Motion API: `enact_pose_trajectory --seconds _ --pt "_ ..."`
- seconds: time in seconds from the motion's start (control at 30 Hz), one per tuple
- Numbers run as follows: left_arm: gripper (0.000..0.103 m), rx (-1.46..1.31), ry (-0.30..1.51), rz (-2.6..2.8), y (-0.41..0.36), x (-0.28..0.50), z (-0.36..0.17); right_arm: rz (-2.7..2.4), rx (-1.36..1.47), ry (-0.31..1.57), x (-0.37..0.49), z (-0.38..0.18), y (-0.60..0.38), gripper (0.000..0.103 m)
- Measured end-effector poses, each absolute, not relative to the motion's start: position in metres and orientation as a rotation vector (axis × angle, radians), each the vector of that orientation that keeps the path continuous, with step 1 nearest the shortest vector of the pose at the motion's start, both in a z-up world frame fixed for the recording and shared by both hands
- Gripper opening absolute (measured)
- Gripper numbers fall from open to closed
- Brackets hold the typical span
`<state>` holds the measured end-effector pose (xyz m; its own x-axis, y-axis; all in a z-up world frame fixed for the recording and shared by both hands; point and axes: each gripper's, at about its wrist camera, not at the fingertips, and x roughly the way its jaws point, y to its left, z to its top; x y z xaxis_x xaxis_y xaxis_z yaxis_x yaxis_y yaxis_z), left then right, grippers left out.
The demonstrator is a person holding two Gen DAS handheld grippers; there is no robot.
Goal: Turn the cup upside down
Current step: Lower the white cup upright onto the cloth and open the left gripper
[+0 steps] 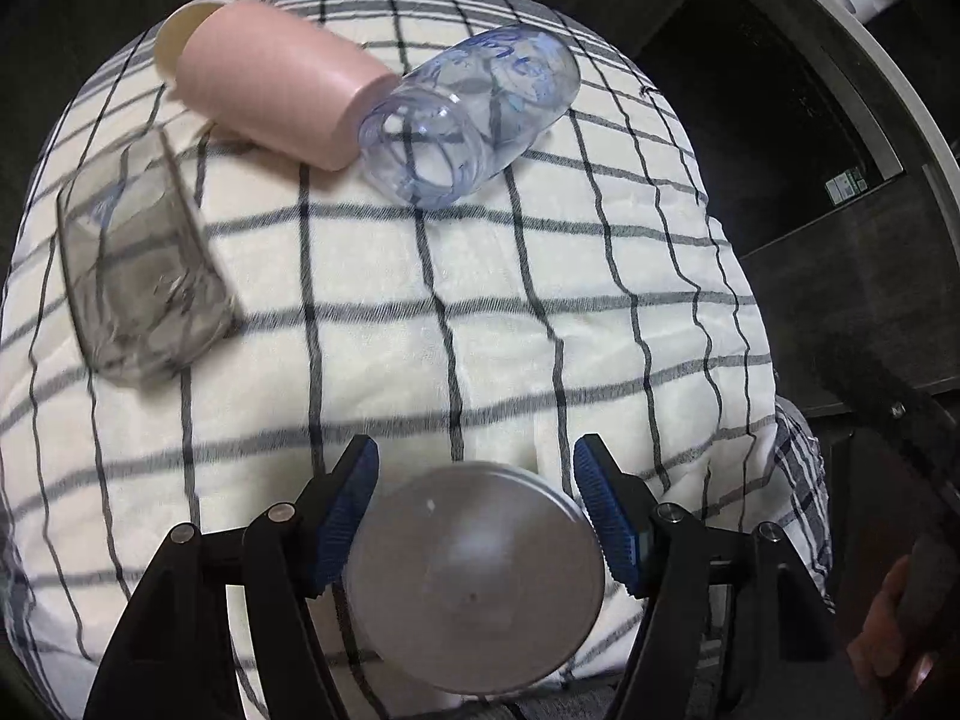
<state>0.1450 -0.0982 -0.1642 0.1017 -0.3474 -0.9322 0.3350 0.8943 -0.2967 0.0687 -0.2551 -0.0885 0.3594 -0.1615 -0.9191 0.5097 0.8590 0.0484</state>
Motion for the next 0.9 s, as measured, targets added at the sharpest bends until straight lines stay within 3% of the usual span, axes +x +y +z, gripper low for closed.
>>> enact_pose_trajectory --seconds 0.23,0.37,0.63,0.9 --pt "0.067 0.011 1.355 -0.523 -0.111 0.162 -0.172 -0.447 0.356 1.125 0.069 -0.088 -0.254 0.102" --pt "0.076 0.021 1.340 -0.532 -0.116 0.164 -0.171 -0.448 0.353 1.123 0.070 -0.089 -0.254 0.102" --pt "0.077 0.017 1.332 -0.531 -0.118 0.170 -0.175 -0.451 0.344 1.106 0.073 -0.087 -0.253 0.102" --pt "0.083 -0.014 1.240 -0.484 -0.101 0.159 -0.145 -0.430 0.304 1.027 0.067 -0.063 -0.245 0.102"
